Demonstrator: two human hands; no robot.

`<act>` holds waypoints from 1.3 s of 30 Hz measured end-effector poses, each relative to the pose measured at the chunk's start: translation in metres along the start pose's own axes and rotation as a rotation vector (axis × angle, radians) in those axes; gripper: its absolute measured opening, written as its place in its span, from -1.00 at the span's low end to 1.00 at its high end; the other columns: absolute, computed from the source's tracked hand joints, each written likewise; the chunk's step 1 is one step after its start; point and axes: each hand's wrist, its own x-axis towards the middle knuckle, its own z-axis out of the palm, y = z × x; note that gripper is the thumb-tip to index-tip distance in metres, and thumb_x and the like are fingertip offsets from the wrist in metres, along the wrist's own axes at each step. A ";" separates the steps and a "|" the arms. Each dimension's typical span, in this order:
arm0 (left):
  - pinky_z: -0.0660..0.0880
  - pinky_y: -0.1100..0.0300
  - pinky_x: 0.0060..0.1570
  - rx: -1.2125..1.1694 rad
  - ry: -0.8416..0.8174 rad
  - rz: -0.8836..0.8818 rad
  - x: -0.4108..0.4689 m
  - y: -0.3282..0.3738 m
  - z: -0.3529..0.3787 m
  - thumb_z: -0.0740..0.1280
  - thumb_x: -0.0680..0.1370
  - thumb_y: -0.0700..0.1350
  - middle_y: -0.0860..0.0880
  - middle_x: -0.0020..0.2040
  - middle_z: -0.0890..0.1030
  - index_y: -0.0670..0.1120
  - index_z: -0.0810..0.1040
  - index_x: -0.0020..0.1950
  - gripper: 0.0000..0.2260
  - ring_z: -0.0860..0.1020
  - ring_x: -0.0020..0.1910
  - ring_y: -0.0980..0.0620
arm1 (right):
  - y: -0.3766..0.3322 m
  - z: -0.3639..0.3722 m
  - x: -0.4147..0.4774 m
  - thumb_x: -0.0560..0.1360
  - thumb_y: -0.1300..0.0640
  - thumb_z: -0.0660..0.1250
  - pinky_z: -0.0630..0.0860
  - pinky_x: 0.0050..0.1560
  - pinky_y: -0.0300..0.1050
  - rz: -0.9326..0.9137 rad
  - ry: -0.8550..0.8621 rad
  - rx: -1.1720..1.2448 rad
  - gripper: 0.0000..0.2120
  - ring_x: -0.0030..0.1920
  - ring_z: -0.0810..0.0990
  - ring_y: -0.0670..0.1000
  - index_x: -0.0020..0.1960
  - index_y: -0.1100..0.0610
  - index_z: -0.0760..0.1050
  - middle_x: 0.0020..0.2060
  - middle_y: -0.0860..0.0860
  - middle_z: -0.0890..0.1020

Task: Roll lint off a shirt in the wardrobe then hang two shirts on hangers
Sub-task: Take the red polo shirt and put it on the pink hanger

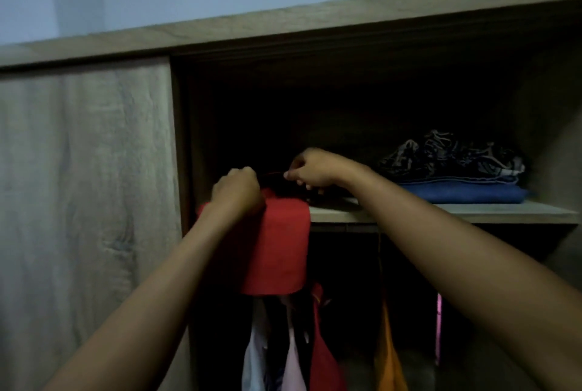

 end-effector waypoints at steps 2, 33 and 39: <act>0.57 -0.04 0.07 -0.079 0.016 0.106 -0.014 0.004 -0.003 0.31 0.50 -0.04 -0.17 0.09 0.63 -0.11 0.60 0.12 -0.75 0.60 0.07 -0.20 | 0.002 0.002 0.010 0.57 -0.07 0.29 0.56 -0.24 -0.11 0.037 -0.017 -0.060 -0.70 -0.11 0.62 0.07 0.14 0.13 0.57 -0.05 0.09 0.65; 0.30 0.07 0.36 -0.398 0.281 0.428 -0.059 -0.019 0.013 0.41 0.35 0.21 -0.06 0.38 0.29 0.14 0.30 0.49 -0.27 0.29 0.33 -0.04 | 0.030 -0.011 -0.104 0.49 0.18 0.39 0.59 -0.10 -0.08 -0.281 0.272 0.353 -0.89 -0.17 0.61 -0.17 -0.08 0.06 0.70 -0.17 0.00 0.74; 0.31 0.01 0.40 -0.523 0.309 0.363 -0.058 -0.004 0.011 0.51 0.29 0.27 -0.05 0.44 0.26 0.06 0.30 0.51 -0.15 0.25 0.43 -0.02 | 0.055 -0.022 -0.121 0.57 0.22 0.22 0.56 -0.11 -0.05 -0.025 0.548 0.946 -0.77 -0.16 0.68 0.07 -0.07 0.08 0.65 -0.19 0.05 0.74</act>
